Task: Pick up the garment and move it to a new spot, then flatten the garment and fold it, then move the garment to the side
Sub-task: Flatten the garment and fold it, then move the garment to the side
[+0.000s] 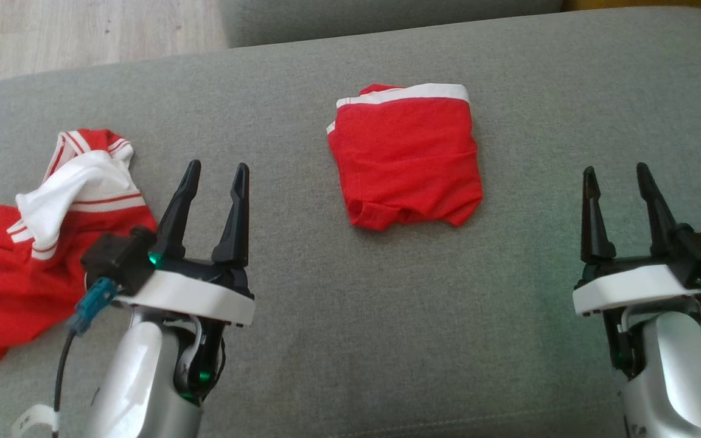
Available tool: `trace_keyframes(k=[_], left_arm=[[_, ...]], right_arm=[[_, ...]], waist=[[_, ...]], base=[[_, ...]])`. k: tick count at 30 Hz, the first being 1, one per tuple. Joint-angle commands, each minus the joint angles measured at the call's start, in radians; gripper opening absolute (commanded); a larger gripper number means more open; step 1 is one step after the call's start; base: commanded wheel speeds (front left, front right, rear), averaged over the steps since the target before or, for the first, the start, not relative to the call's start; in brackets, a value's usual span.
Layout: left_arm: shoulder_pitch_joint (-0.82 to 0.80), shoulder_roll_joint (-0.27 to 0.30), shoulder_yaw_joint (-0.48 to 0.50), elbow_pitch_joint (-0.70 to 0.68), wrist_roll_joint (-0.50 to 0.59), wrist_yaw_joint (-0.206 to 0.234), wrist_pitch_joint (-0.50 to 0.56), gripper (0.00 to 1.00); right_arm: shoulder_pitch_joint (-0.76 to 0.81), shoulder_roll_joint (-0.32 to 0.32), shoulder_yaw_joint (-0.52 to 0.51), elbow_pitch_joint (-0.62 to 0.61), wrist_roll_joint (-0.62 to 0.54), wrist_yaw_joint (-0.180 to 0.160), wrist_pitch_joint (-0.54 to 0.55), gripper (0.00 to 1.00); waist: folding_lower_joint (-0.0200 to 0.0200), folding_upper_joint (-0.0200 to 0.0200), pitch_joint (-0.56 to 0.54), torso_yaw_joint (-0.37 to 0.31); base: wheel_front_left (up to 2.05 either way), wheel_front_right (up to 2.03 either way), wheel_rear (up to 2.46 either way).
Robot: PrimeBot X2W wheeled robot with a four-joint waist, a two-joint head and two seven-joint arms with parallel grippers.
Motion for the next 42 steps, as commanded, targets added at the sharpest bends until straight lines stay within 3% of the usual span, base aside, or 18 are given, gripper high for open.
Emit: trace_keyframes(k=[1, 17, 25, 42], left_arm=[[-0.015, 0.011, 0.035, -0.040, 0.007, -0.003, -0.005, 1.00], [-0.033, 0.011, -0.011, -0.040, 0.014, -0.014, -0.005, 1.00], [-0.072, 0.011, -0.046, -0.030, 0.003, -0.017, -0.005, 1.00], [-0.104, 0.011, -0.096, -0.021, -0.027, -0.002, -0.005, 1.00]], right_arm=[[-0.016, 0.007, 0.020, -0.043, -0.008, -0.001, -0.011, 1.00], [-0.060, 0.009, 0.013, -0.001, -0.004, -0.001, 0.013, 1.00], [-0.194, 0.009, 0.012, 0.121, -0.047, -0.001, 0.119, 1.00], [-0.428, 0.009, -0.059, 0.443, 0.058, -0.001, 0.302, 1.00]], waist=[[0.0000, -0.0001, -0.001, 0.000], [0.0000, -0.0001, 0.064, 0.055], [0.0000, -0.0001, 0.137, 0.132], [0.0000, -0.0001, 0.201, 0.251]], base=[[0.00, 0.00, 0.00], [0.00, 0.00, 0.00], [0.00, 0.00, 0.00], [0.00, 0.00, 0.00]])
